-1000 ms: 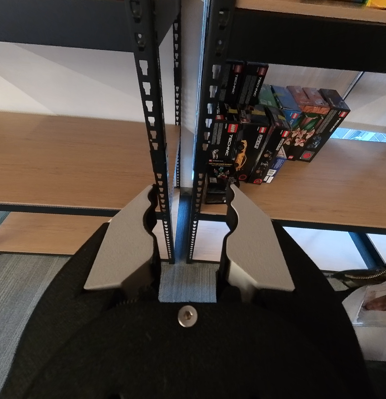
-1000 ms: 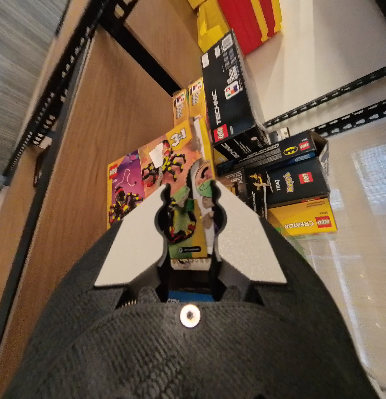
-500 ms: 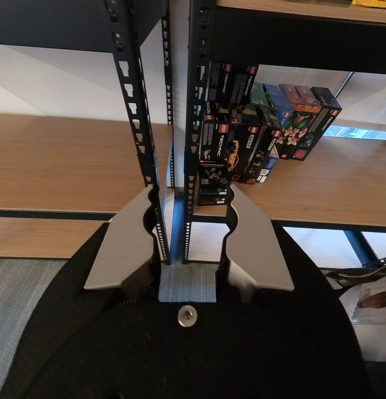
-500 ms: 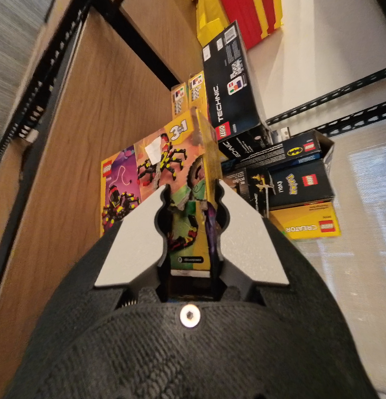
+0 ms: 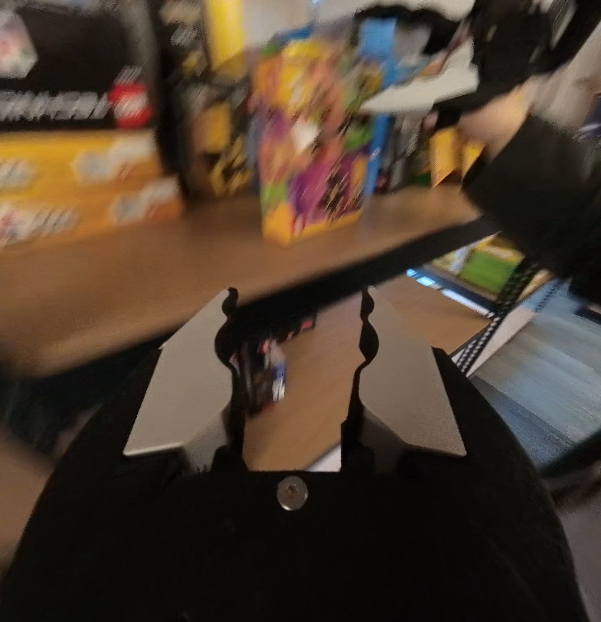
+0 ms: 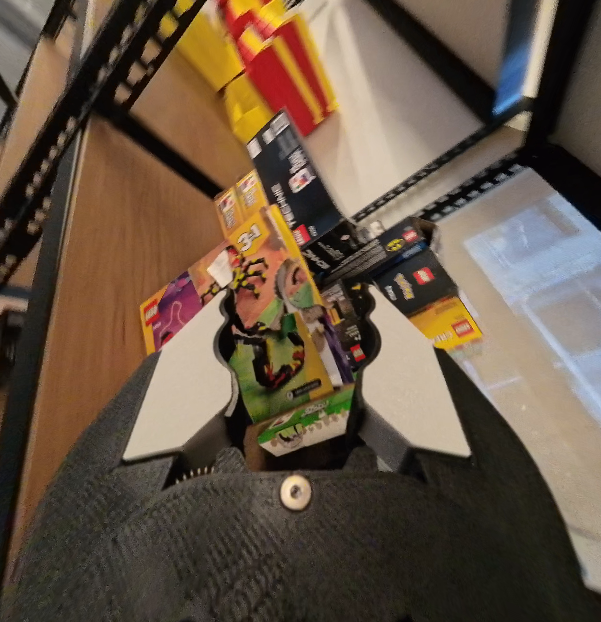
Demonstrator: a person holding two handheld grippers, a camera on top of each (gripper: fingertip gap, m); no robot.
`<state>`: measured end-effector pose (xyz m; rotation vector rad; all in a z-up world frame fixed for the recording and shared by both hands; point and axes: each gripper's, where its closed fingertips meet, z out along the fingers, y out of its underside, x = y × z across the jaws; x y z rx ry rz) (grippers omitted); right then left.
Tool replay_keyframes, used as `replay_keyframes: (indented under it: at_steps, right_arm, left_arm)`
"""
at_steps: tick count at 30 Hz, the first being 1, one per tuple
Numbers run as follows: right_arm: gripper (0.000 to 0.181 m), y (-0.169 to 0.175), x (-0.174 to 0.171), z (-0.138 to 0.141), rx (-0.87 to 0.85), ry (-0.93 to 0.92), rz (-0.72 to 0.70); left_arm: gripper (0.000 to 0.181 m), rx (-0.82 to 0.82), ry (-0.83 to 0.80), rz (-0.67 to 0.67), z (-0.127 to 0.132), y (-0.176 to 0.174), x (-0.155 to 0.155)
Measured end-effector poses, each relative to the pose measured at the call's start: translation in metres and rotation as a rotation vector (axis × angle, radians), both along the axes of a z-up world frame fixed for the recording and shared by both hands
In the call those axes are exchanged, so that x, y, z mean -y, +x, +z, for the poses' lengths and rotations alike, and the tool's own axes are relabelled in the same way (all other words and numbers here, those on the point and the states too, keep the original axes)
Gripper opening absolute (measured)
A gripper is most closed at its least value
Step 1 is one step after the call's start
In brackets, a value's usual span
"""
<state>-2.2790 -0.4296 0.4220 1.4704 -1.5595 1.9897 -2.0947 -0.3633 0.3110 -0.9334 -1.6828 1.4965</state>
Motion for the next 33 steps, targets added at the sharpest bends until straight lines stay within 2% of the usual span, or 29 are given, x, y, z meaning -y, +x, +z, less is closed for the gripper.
replay_keyframes:
  at_steps: [3, 5, 7, 9, 11, 15, 17, 18, 20, 21, 23, 26, 28, 30, 33]
  right_arm:
    - [0.074, -0.036, -0.011, 0.012, 0.271, 0.013, -0.053]
    - [0.077, -0.049, -0.009, -0.004, 0.412, 0.144, -0.027]
    - [0.086, -0.050, -0.001, -0.031, 0.463, 0.318, -0.010]
    - [0.089, -0.048, 0.007, -0.050, 0.499, 0.436, 0.019]
    - [0.093, -0.046, 0.019, -0.065, 0.535, 0.522, 0.025]
    - [0.101, -0.036, 0.032, -0.086, 0.541, 0.620, 0.042]
    - [0.093, -0.027, 0.030, -0.082, 0.552, 0.595, 0.084]
    - [0.080, -0.027, 0.033, -0.081, 0.563, 0.592, 0.076]
    - [0.064, -0.022, 0.029, -0.080, 0.576, 0.644, 0.119]
    - [0.062, -0.022, 0.025, -0.079, 0.578, 0.666, 0.135]
    - [0.061, -0.018, 0.011, -0.069, 0.600, 0.641, 0.225]
    - [0.060, 0.000, -0.028, -0.043, 0.683, 0.644, 0.463]
    - [0.060, 0.023, -0.052, -0.035, 0.678, 0.626, 0.571]
    - [0.059, 0.051, -0.069, -0.033, 0.663, 0.610, 0.646]
    - [0.058, 0.098, -0.084, -0.034, 0.670, 0.632, 0.741]
  left_arm:
    - [0.086, -0.014, -0.079, -0.091, 0.032, -0.047, 0.023]
    - [0.090, -0.035, -0.097, -0.145, 0.048, -0.076, 0.042]
    - [0.094, -0.055, -0.114, -0.170, 0.059, -0.099, 0.067]
    - [0.101, -0.059, -0.087, -0.218, 0.058, -0.118, 0.090]
    - [0.105, -0.028, -0.041, -0.267, 0.046, -0.134, 0.111]
    - [0.098, -0.079, 0.030, -0.398, 0.049, -0.152, 0.122]
    - [0.095, -0.045, 0.095, -0.483, 0.043, -0.161, 0.116]
    - [0.091, -0.005, 0.114, -0.523, 0.037, -0.165, 0.110]
    - [0.068, 0.084, 0.120, -0.555, 0.028, -0.171, 0.098]
    - [0.057, 0.111, 0.073, -0.513, 0.030, -0.170, 0.097]
    - [0.053, 0.121, -0.063, -0.457, 0.048, -0.165, 0.078]
    - [0.052, 0.126, -0.229, -0.357, 0.086, -0.150, 0.030]
    - [0.052, 0.146, -0.306, -0.282, 0.105, -0.131, 0.001]
    - [0.052, 0.191, -0.349, -0.219, 0.108, -0.105, -0.019]
    - [0.052, 0.176, -0.289, -0.146, 0.105, -0.058, -0.033]
